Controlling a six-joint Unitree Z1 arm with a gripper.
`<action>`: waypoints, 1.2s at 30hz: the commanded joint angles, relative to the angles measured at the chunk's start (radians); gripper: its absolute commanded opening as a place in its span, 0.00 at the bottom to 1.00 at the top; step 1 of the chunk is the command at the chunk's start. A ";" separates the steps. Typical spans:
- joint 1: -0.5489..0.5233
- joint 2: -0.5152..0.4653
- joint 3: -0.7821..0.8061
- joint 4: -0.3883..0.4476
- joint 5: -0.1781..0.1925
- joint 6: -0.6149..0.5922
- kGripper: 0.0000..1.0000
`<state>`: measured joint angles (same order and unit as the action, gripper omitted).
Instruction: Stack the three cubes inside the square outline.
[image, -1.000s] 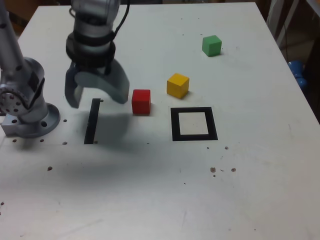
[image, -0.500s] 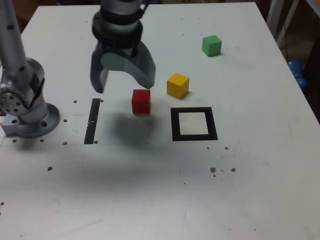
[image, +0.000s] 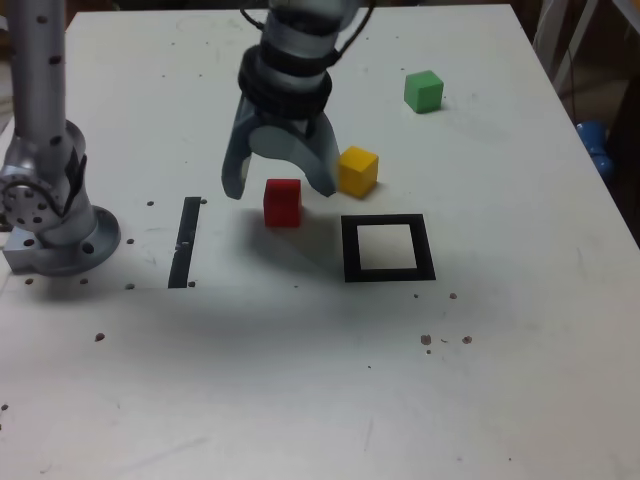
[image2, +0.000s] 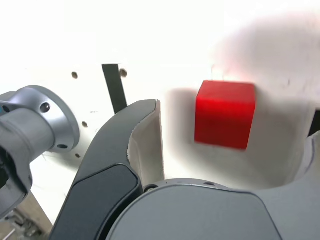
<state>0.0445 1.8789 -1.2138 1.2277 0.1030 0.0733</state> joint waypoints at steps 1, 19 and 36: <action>0.010 0.015 -0.001 -0.008 -0.002 0.008 0.96; 0.037 0.079 0.034 -0.086 -0.018 0.028 0.42; 0.037 0.077 0.037 -0.094 -0.019 0.028 0.29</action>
<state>0.0804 1.9546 -1.1755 1.1343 0.0855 0.0998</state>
